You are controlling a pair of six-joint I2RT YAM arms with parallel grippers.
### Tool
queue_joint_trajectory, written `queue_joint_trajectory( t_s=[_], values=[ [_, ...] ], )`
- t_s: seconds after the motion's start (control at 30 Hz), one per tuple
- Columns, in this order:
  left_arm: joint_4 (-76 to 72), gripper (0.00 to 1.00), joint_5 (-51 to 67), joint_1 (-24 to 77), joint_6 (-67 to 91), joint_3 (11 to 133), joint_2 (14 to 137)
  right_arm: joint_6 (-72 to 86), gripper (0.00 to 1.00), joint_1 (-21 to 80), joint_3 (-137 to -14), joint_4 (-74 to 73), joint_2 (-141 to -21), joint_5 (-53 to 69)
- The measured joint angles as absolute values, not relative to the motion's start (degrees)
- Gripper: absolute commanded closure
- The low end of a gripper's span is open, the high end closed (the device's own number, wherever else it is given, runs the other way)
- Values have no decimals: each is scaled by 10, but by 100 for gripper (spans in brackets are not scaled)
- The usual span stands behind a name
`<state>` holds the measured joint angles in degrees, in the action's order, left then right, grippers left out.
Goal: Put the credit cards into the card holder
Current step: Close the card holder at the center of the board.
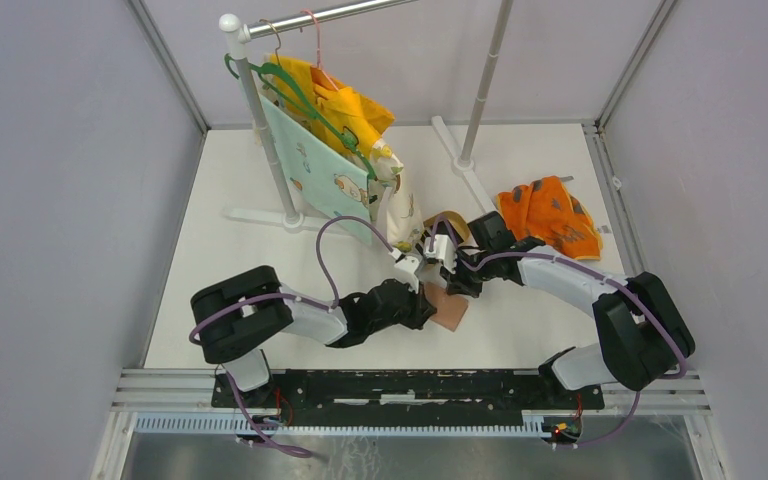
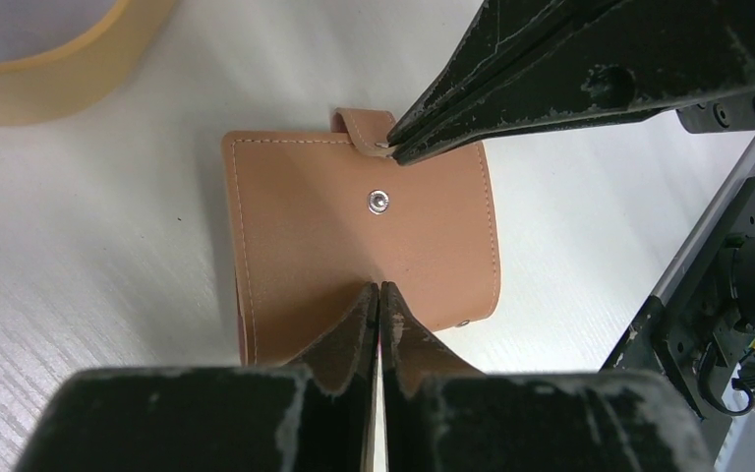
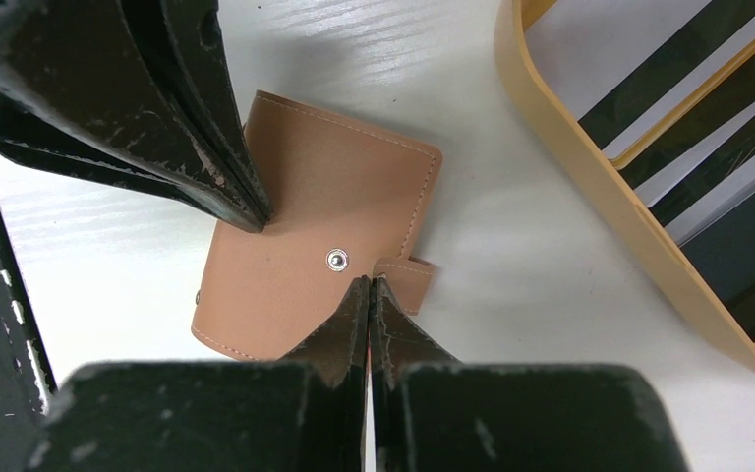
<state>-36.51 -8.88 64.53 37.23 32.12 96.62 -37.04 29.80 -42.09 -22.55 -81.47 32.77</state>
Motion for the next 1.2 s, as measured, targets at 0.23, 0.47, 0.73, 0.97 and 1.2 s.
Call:
queue_joint_trajectory(
  t_s=[0.23, 0.47, 0.73, 0.97, 1.2],
  values=[
    [-368, 91, -87, 648, 373, 311, 954, -376, 100, 300, -421, -226, -815, 343],
    [-403, 91, -89, 644, 374, 295, 936, -376, 100, 300, -418, -228, -815, 393],
    [-442, 92, -89, 643, 375, 285, 936, -369, 100, 290, -404, -216, -819, 405],
    [-457, 93, -90, 643, 382, 268, 942, -378, 100, 290, -392, -206, -807, 405],
    [-474, 94, -90, 638, 395, 262, 971, -388, 100, 304, -384, -195, -800, 386]
  ],
)
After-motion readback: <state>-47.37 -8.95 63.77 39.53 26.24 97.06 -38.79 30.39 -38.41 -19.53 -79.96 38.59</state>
